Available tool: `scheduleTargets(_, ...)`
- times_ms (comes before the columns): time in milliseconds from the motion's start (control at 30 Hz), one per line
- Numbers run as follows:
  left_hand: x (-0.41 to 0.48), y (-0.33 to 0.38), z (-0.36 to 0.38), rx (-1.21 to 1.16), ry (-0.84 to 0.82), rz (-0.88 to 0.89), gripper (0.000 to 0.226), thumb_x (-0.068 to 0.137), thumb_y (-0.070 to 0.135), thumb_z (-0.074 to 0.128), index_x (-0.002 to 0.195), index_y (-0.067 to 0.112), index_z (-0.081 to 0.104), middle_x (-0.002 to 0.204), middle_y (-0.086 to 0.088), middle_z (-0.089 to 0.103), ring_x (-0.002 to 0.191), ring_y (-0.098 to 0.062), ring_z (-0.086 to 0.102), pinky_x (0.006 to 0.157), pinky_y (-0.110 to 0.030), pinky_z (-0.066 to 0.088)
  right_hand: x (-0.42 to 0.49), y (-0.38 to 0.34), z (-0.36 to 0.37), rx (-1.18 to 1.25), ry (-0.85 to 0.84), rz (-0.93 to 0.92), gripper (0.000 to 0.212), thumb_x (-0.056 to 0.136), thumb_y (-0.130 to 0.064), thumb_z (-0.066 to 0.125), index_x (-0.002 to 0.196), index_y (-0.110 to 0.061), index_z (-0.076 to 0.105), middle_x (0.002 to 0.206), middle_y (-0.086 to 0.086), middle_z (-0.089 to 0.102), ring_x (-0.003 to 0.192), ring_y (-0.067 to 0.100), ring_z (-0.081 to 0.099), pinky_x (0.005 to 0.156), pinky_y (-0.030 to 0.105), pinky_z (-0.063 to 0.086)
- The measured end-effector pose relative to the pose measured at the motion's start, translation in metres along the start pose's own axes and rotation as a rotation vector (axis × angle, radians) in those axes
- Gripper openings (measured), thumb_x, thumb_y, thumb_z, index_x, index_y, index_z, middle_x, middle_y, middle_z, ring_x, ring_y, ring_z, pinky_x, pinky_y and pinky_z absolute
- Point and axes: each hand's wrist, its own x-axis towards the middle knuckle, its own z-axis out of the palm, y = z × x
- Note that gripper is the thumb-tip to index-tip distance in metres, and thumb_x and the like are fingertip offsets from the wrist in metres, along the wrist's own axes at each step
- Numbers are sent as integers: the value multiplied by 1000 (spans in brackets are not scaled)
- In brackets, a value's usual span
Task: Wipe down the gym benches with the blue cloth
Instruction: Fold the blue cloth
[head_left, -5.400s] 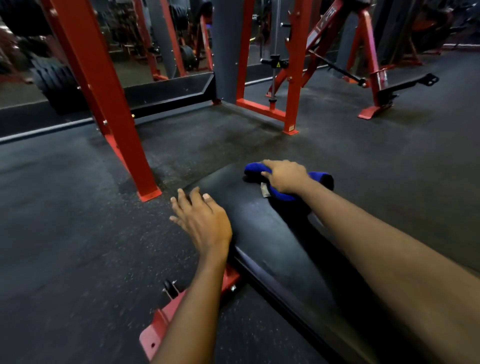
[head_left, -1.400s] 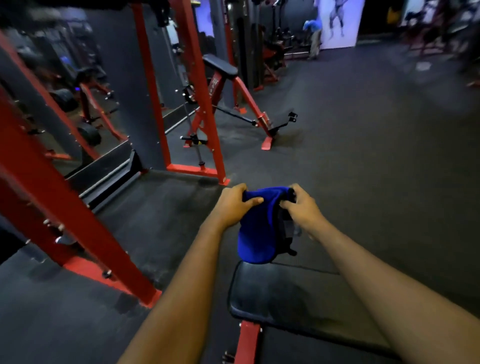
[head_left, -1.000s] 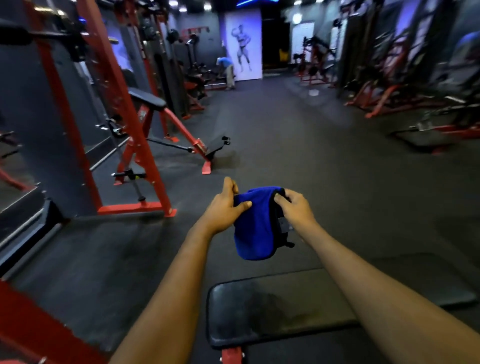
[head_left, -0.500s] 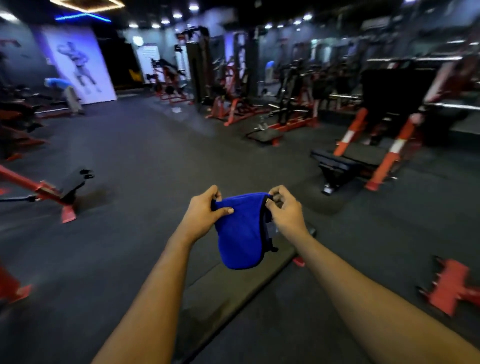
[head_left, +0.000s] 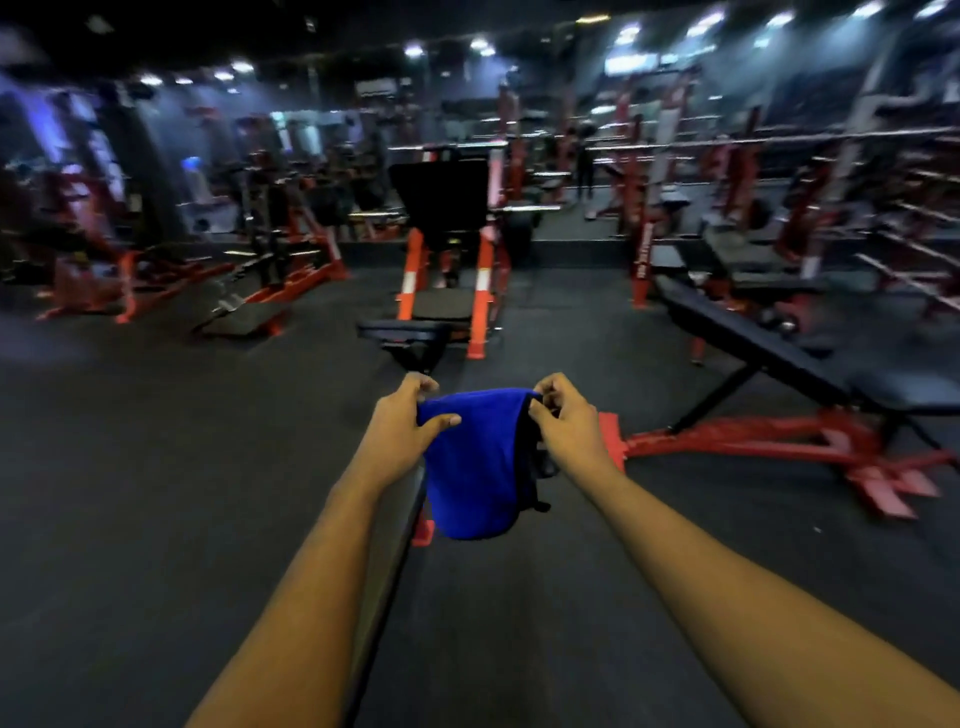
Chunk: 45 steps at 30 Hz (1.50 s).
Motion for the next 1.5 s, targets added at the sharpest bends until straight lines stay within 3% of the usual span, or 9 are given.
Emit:
scheduleTargets(67,18,9,19,-3,-60,64,26,86,27,74,100,9,61,94,-1,65,87,-15,60,74,-23,48,0,7,-20,0,77,16,13,93,-9,59,87,-20,54,86,8,65,80,26,61,77,50,55)
scheduleTargets(300,54,59,86,-137,-189,189,19,91,24,67,89,13,52,72,6,57,65,-4,52,55,-10,38,-7,29,-91,-82,292,71,19,92,-12,60,83,-26,51,80,9,65,74,27,61,69,41,52)
scheduleTargets(467,74,107,142,-225,-331,282,20,94,27,64,93,13,50,78,0,59,69,-10,56,56,-16,43,-18,47,-154,-83,442,139,15,93,-10,59,86,-21,51,87,9,66,73,14,58,66,32,49)
scheduleTargets(600,82,152,190,-256,-436,350,18,96,31,60,96,17,48,88,-3,61,79,-15,60,60,-25,45,-32,66,-204,-94,555,195,17,93,-12,59,84,-25,52,88,7,67,81,25,64,72,39,53)
scheduleTargets(767,85,218,255,-316,-553,440,14,97,29,58,96,19,48,92,-2,60,81,-17,62,63,-30,50,-49,90,-277,-137,726,204,8,94,-7,58,90,-10,52,88,9,66,75,14,55,63,17,43)
scheduleTargets(1033,89,317,351,-376,-643,540,15,99,29,54,97,16,48,88,0,61,77,-12,60,58,-22,42,-59,134,-387,-144,884,288,14,95,-14,57,86,-22,49,86,6,65,74,16,57,70,37,51)
scheduleTargets(1200,107,367,421,-433,-608,547,20,101,32,50,93,14,44,75,-4,58,65,-16,55,54,-26,37,-37,168,-445,215,906,328,7,99,-17,54,103,-23,54,103,1,62,85,10,60,68,24,48)
scheduleTargets(1333,141,411,487,-447,-617,582,19,100,32,50,93,15,45,78,-3,61,69,-15,59,58,-27,40,-12,210,-492,58,806,408,47,84,-33,77,123,-19,54,112,-6,66,100,9,64,88,28,55)
scheduleTargets(1500,213,462,577,-511,-649,618,20,99,34,53,94,16,45,80,-2,60,71,-14,57,57,-23,38,60,254,-573,-28,893,416,24,93,-22,65,116,-20,60,111,1,69,100,16,66,90,44,56)
